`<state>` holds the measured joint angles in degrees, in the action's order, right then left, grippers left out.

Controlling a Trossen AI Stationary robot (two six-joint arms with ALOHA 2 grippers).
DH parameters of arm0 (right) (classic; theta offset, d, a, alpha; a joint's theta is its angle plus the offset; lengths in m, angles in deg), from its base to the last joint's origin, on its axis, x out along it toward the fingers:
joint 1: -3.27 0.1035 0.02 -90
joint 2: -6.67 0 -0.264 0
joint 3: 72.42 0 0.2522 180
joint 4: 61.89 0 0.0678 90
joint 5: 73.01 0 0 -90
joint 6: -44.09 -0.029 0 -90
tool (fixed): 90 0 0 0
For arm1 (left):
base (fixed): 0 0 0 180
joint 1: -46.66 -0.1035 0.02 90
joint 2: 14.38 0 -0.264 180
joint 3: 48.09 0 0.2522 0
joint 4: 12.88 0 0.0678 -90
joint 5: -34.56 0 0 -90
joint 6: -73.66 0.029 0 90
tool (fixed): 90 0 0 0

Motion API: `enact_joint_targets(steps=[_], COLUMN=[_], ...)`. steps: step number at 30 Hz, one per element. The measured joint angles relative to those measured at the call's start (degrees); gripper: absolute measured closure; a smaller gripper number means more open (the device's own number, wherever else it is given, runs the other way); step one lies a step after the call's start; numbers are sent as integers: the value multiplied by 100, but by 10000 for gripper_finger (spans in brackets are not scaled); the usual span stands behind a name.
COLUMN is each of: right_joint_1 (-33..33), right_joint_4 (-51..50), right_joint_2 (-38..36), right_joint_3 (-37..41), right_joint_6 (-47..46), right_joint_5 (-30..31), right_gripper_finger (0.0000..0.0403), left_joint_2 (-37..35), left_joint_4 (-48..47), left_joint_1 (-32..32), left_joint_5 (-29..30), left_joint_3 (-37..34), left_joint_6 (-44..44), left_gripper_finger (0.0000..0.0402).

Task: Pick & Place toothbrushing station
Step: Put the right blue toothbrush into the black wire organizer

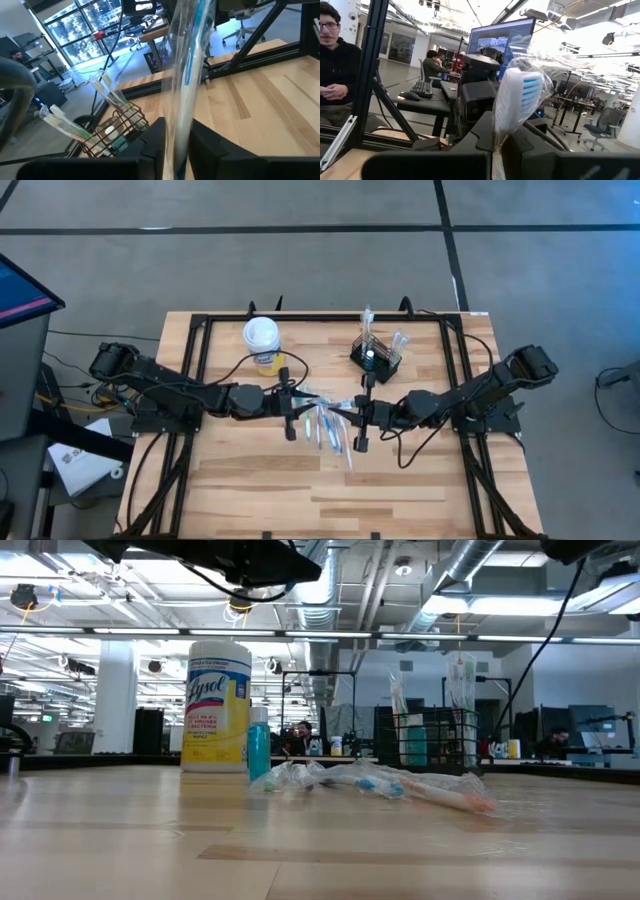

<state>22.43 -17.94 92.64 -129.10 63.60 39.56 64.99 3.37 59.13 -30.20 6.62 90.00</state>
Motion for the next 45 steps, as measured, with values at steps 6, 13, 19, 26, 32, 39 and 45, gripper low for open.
enact_joint_targets(steps=[6, 13, 19, 26, 32, 39, 45], right_joint_1=[40, 62, -114, -227, -233, -284, -280], right_joint_4=[-436, -1241, -1825, -2591, -3223, -4101, -4741], right_joint_2=[-271, -688, -918, -1245, -1616, -2013, -2282], right_joint_3=[2, 2, 2, 2, 2, 2, 4], right_joint_6=[-31, -316, -707, -1141, -1414, -1952, -2321], right_joint_5=[22, 310, 350, 510, 868, 1370, 1850], right_gripper_finger=[399, 399, 399, 399, 399, 399, 399], left_joint_2=[-4, -4, -4, -4, -4, -4, -4], left_joint_4=[17, 15, 10, -18, -25, -41, -42], left_joint_1=[35, 35, 35, 35, 35, 35, 35], left_joint_5=[6, 6, 4, 108, 128, 130, 128], left_joint_3=[0, 0, 0, 0, 0, 0, 0], left_joint_6=[76, 76, 77, 100, 90, 75, 74], left_gripper_finger=[303, 256, 233, 231, 235, 234, 236])
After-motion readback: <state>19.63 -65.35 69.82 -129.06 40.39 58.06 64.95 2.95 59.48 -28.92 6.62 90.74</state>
